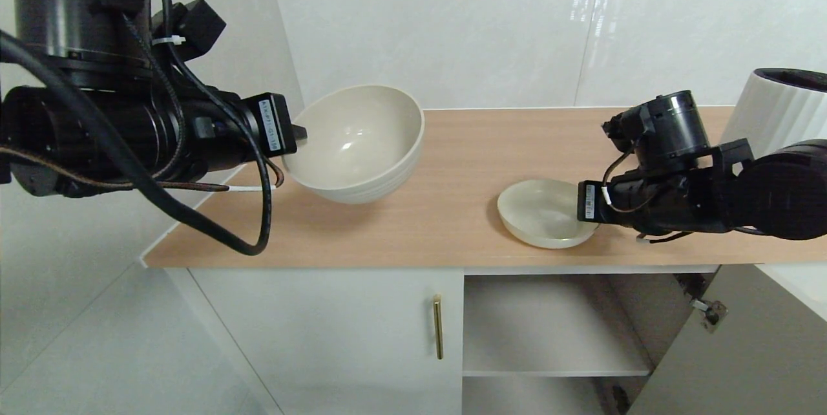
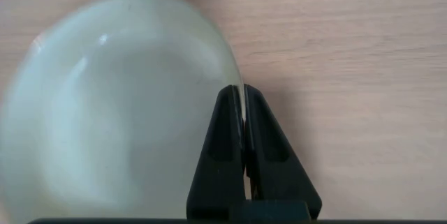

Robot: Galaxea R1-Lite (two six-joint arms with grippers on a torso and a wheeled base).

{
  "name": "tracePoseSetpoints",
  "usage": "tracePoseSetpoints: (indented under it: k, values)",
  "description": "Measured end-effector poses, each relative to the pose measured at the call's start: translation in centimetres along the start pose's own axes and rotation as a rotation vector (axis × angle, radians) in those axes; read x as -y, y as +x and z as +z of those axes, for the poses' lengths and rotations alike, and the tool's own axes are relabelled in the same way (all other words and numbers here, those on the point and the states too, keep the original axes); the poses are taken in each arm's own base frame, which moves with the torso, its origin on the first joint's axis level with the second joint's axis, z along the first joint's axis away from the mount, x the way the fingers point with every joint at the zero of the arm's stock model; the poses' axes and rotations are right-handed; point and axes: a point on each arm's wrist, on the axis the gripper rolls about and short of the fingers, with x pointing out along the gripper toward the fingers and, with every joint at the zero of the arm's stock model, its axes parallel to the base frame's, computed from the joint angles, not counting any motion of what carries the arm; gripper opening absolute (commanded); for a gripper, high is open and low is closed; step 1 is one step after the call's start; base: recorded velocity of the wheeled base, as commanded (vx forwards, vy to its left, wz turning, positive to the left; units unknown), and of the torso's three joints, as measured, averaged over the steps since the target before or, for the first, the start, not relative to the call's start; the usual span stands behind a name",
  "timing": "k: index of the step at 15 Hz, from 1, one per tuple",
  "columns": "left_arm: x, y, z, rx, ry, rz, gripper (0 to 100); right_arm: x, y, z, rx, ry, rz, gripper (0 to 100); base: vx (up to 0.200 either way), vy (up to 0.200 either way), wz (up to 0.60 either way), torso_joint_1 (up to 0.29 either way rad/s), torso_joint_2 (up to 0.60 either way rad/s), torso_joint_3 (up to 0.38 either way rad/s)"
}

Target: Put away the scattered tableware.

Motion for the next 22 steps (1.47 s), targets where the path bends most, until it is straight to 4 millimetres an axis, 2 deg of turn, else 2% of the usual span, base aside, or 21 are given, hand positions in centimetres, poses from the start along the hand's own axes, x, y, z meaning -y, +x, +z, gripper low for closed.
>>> tracePoseSetpoints:
  k: [6, 9, 12, 15, 17, 22]
  values:
    - [-0.3, -0.2, -0.8, -0.023, 0.003, 0.011, 0, 0.4, -7.5, 1.4, 0.113, 0.027, 0.156, 0, 0.000, 0.000, 0.00, 0.000, 0.00, 0.000]
    - [0.0, -2.7, -2.2, -0.040, 0.019, -0.031, 0, 0.8, -10.5, 0.6, 0.136, 0.026, 0.203, 0, 0.000, 0.000, 0.00, 0.000, 0.00, 0.000]
    - [0.6, -5.7, -4.7, -0.089, 0.057, -0.106, 0, 1.6, -12.7, -1.9, 0.100, -0.004, 0.238, 0, 0.000, 0.000, 0.00, 0.000, 0.00, 0.000]
    - [-0.3, -6.8, -7.8, -0.170, 0.085, -0.110, 0, 2.7, -13.6, -5.0, 0.016, -0.048, 0.235, 0, 0.000, 0.000, 0.00, 0.000, 0.00, 0.000]
    - [-0.9, -7.0, -9.5, -0.218, 0.099, -0.099, 0, 3.2, -13.4, -7.1, -0.042, -0.075, 0.229, 0, 0.000, 0.000, 0.00, -0.035, 0.10, 0.072]
    - [-1.0, -7.9, -11.3, -0.302, 0.122, -0.220, 0, 4.0, -12.5, -11.0, -0.165, -0.084, 0.214, 0, 0.000, 0.000, 0.00, -0.120, 0.41, 0.287]
